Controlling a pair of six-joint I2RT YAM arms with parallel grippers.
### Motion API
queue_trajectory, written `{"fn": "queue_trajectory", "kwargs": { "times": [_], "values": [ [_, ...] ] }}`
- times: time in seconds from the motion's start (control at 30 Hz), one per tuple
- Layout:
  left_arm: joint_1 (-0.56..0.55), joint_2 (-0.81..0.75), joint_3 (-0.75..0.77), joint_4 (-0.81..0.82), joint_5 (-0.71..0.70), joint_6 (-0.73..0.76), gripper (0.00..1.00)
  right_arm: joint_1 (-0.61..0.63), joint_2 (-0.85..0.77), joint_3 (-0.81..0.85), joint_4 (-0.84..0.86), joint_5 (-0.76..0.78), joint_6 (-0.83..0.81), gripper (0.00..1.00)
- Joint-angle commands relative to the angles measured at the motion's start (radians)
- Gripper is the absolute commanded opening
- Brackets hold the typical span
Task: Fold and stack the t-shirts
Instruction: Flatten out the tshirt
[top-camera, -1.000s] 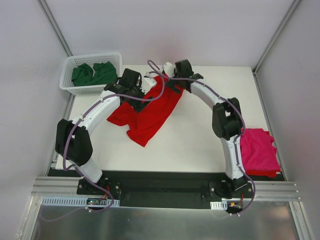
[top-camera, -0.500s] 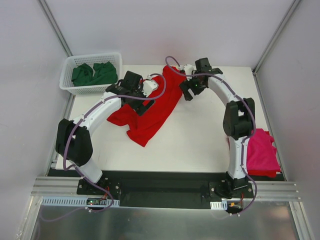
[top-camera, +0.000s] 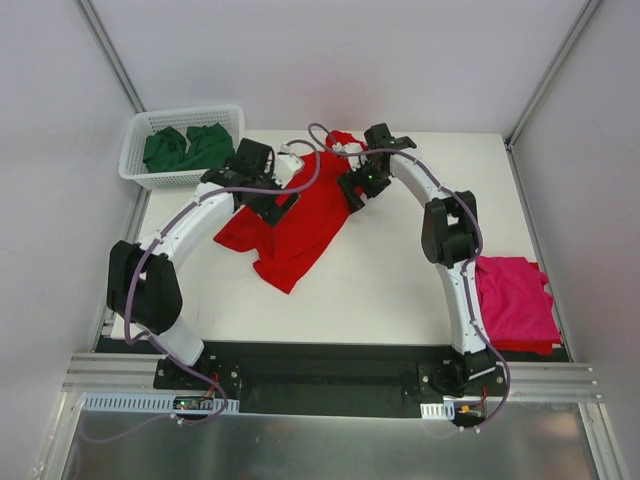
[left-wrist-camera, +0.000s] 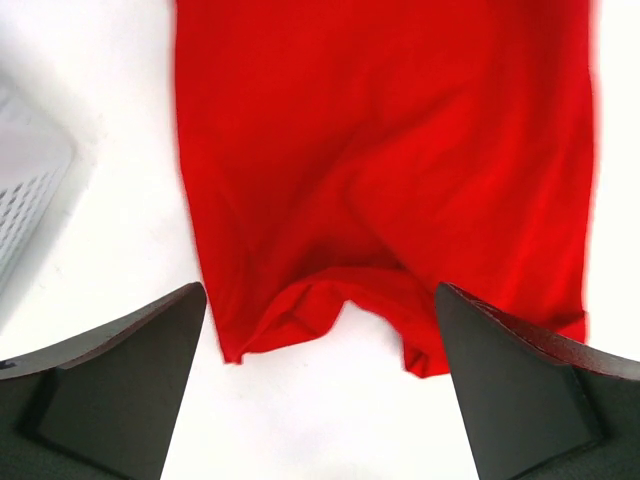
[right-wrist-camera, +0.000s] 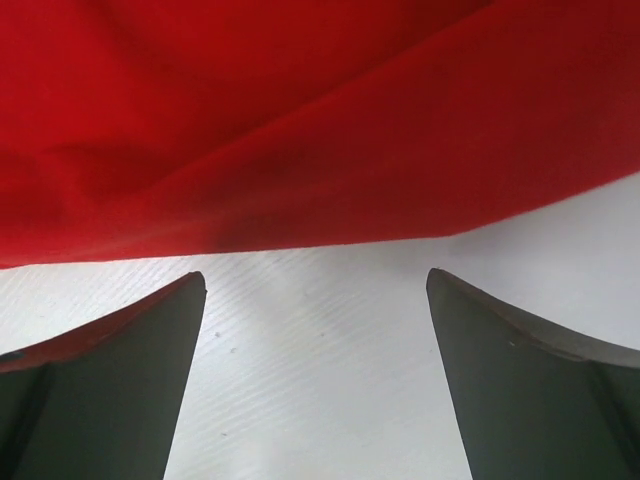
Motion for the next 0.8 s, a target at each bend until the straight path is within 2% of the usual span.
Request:
{"fn": "queue_trajectory", "kwargs": {
  "times": [0.0, 0.27, 0.4, 0.53, 0.67, 0.7, 0.77],
  "values": [
    [0.111, -0.059, 0.005, -0.003, -0.031, -0.057, 0.99, 0.036, -0.041, -0.018, -0.039, 0.046, -0.061, 0.97],
    [0.160, -0.172, -0.088, -0.001, -0.013, 0.002, 0.99, 0.094, 0.000, 0.063, -0.043, 0.094, -0.128, 0.97],
    [0.172, -0.220, -0.117, -0.003, -0.025, 0.010, 0.99, 0.111, -0.032, 0.032, 0.111, 0.045, -0.148, 0.97],
    [0.174, -0.263, -0.145, -0.003, -0.052, 0.021, 0.99, 0.124, -0.056, 0.070, 0.200, -0.068, -0.143, 0.97],
    [0.177, -0.295, -0.165, -0.004, -0.059, 0.027, 0.99, 0.105, -0.139, 0.029, 0.340, -0.207, -0.044, 0.97],
    [0.179, -0.298, -0.167, -0.004, -0.059, 0.029, 0.99, 0.098, -0.191, 0.014, 0.399, -0.227, 0.023, 0.97],
    [0.180, -0.308, -0.174, -0.004, -0.059, 0.030, 0.99, 0.059, -0.207, 0.058, 0.411, -0.251, 0.100, 0.97]
  ]
}}
